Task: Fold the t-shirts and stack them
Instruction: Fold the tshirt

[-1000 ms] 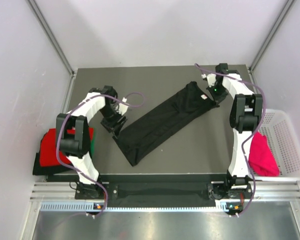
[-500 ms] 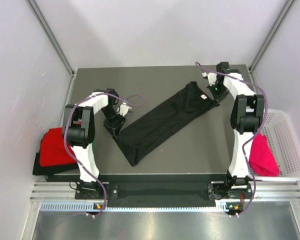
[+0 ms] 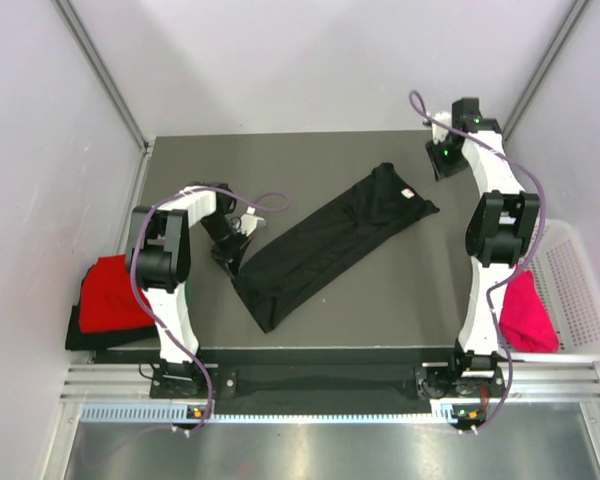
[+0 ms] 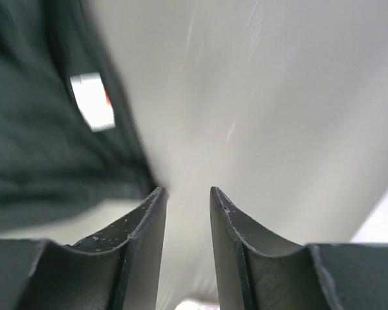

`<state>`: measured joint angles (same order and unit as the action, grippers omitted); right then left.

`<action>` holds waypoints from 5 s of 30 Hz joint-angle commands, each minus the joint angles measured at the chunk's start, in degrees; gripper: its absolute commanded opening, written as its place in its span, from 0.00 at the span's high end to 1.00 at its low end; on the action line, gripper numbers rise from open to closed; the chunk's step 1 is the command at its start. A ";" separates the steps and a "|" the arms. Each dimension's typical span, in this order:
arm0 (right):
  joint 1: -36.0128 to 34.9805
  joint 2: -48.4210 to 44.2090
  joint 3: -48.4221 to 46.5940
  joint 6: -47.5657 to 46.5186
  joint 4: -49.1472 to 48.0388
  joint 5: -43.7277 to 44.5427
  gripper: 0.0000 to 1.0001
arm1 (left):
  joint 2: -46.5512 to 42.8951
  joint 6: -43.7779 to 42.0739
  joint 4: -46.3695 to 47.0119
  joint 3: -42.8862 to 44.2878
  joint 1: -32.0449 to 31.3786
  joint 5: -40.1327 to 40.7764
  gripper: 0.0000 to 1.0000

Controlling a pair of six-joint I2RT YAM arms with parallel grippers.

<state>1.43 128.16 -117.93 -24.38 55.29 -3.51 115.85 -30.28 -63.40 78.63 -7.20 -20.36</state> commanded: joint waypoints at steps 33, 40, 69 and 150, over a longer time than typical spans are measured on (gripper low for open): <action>-9.42 20.82 -15.58 -1.64 -2.63 -1.24 1.00 | -5.20 2.42 -1.38 -1.99 -1.59 -5.13 1.00; -13.38 20.90 -17.50 -3.20 -21.33 4.63 0.96 | -6.34 3.74 -0.76 -4.10 -2.02 -3.20 1.00; -19.11 -10.62 9.01 -2.81 -54.29 20.69 0.31 | -31.56 6.99 7.32 -10.60 -11.08 7.09 0.01; -70.87 -36.92 64.93 -9.81 -17.23 -9.41 1.00 | -10.56 13.76 8.02 -6.47 -2.38 -3.90 0.01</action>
<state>-68.36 94.37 -54.70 -32.58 33.32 -13.13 106.26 -16.27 -54.94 70.52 -10.04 -24.40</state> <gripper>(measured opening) 0.006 0.986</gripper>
